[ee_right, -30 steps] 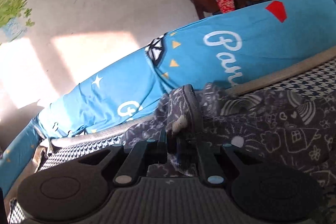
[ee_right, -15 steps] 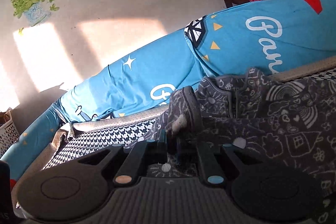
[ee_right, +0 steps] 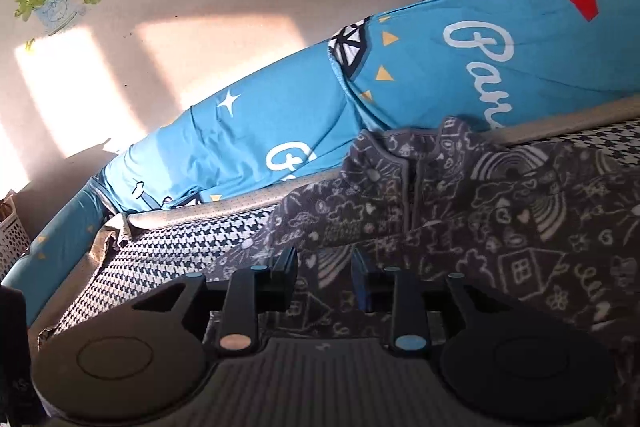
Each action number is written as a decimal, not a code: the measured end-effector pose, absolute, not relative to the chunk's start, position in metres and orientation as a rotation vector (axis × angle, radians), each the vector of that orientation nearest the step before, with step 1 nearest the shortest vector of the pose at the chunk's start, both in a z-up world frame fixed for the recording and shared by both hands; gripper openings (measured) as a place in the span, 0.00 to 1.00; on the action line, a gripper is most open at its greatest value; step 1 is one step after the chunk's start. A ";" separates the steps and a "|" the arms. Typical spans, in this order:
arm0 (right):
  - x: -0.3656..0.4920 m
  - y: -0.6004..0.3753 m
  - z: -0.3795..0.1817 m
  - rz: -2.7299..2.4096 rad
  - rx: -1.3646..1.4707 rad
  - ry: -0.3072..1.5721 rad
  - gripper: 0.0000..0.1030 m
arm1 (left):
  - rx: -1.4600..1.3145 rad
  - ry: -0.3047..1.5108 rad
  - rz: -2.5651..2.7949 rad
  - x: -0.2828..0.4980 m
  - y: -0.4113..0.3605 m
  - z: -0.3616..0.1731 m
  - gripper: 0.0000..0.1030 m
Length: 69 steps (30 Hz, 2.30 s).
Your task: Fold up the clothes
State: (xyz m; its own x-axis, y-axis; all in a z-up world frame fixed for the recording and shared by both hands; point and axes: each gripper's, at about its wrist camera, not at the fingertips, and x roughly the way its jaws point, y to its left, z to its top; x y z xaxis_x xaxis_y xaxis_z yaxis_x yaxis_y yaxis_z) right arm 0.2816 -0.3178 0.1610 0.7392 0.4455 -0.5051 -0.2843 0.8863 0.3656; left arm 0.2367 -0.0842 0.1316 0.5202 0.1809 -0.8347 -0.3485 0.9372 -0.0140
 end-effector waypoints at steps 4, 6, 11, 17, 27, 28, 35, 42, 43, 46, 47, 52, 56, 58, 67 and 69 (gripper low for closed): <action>0.281 -0.334 0.162 0.351 0.244 0.642 0.30 | -0.188 0.977 0.316 0.238 -0.087 0.131 1.00; 0.282 -0.341 0.161 0.320 0.230 0.658 0.30 | -0.187 0.985 0.319 0.238 -0.086 0.129 1.00; 0.288 -0.358 0.157 0.213 0.232 0.729 0.30 | -0.202 1.000 0.339 0.239 -0.081 0.126 1.00; 0.300 -0.381 0.141 0.088 0.312 0.876 0.34 | -0.228 1.026 0.383 0.240 -0.074 0.120 1.00; 0.294 -0.380 0.146 0.081 0.326 0.850 0.35 | -0.216 1.019 0.416 0.234 -0.064 0.122 1.00; 0.294 -0.380 0.146 0.081 0.329 0.847 0.35 | -0.213 1.016 0.424 0.232 -0.063 0.123 1.00; 0.286 -0.373 0.150 0.086 0.316 0.854 0.35 | -0.209 1.004 0.477 0.219 -0.050 0.128 1.00; 0.274 -0.365 0.156 0.102 0.295 0.863 0.35 | -0.229 0.990 0.567 0.201 -0.025 0.133 1.00; 0.273 -0.365 0.155 0.103 0.294 0.869 0.36 | -0.233 0.988 0.583 0.199 -0.020 0.134 1.00; 0.269 -0.364 0.154 0.099 0.293 0.882 0.36 | -0.242 0.977 0.645 0.189 -0.005 0.138 1.00; 0.267 -0.364 0.153 0.097 0.293 0.884 0.36 | -0.244 0.973 0.666 0.186 0.000 0.138 1.00; 0.264 -0.367 0.150 0.097 0.298 0.902 0.36 | -0.258 0.961 0.758 0.171 0.021 0.140 1.00; 0.265 -0.370 0.147 0.089 0.299 0.921 0.36 | -0.273 0.953 0.821 0.161 0.036 0.140 0.99; 0.265 -0.370 0.145 0.089 0.296 0.930 0.36 | -0.286 0.942 0.859 0.155 0.045 0.140 0.98; 0.263 -0.366 0.141 0.099 0.247 0.940 0.37 | -0.397 0.940 1.016 0.132 0.090 0.129 0.95; 0.263 -0.366 0.141 0.099 0.244 0.941 0.37 | -0.419 0.951 1.024 0.131 0.098 0.123 0.95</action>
State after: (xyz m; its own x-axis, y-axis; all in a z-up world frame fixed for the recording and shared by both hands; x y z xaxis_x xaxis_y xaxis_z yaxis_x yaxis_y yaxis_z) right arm 0.2630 -0.3660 0.1408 0.5867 0.1896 -0.7873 0.0223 0.9681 0.2497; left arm 0.1315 0.0977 0.1225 0.1850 0.5310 -0.8269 -0.8638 0.4891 0.1208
